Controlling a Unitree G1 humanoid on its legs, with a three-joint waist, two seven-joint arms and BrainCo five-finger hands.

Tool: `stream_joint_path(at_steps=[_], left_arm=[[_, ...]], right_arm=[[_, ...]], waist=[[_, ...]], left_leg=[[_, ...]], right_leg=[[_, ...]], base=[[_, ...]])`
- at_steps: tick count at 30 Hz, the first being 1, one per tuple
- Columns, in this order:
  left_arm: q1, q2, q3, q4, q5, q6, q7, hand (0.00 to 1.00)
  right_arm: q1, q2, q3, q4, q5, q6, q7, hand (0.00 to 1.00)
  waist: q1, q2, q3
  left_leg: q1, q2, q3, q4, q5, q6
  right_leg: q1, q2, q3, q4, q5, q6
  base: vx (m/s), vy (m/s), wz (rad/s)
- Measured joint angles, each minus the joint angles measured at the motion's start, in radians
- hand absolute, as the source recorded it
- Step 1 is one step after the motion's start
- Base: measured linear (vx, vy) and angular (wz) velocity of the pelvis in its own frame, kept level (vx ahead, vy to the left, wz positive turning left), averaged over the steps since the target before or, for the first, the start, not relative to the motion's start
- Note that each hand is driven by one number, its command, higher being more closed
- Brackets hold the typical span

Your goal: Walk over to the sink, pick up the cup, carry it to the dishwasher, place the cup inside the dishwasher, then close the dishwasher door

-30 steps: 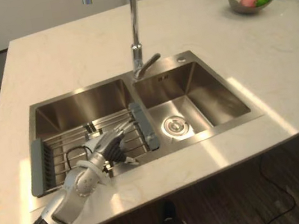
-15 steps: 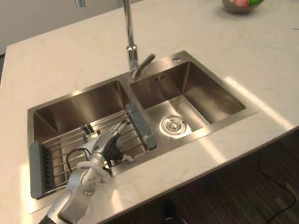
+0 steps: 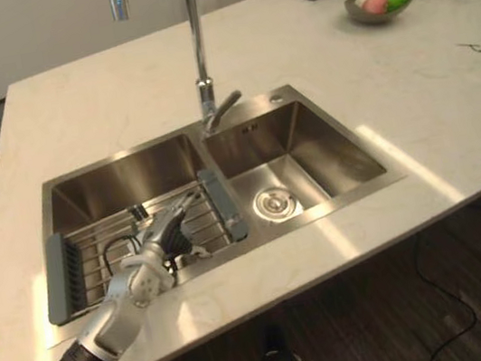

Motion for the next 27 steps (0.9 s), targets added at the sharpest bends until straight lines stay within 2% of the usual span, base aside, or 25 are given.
stream_joint_path(at_steps=[9, 15, 27], left_arm=[[-0.026, 0.004, 0.050, 0.012, -0.005, 0.018, 0.041, 0.00], [-0.034, 0.003, 0.094, 0.012, -0.006, 0.032, 0.036, 0.00], [-0.034, 0.025, 0.117, 0.012, -0.005, 0.038, -0.142, 0.00]], right_arm=[[0.019, 0.002, -0.004, -0.028, -0.007, 0.000, -0.001, 0.00], [0.024, 0.004, -0.007, -0.029, -0.007, 0.000, -0.001, 0.00], [0.026, 0.006, -0.013, -0.028, -0.006, 0.002, -0.001, 0.00]], waist=[[0.003, 0.009, 0.000], [0.004, 0.009, -0.001], [0.006, 0.010, -0.001]], left_leg=[[0.012, -0.002, 0.000, -0.001, 0.004, 0.008], [0.012, -0.002, -0.005, -0.002, 0.006, 0.010], [0.012, -0.016, -0.024, -0.024, 0.018, 0.006]], right_leg=[[0.012, -0.001, -0.001, 0.000, 0.001, 0.005], [0.015, -0.002, -0.001, 0.000, 0.002, 0.006], [0.020, -0.009, -0.020, 0.000, -0.001, 0.002]], base=[[-0.03, 0.046, 0.00], [-0.04, 0.033, 0.02], [-0.04, 0.030, 0.05]])
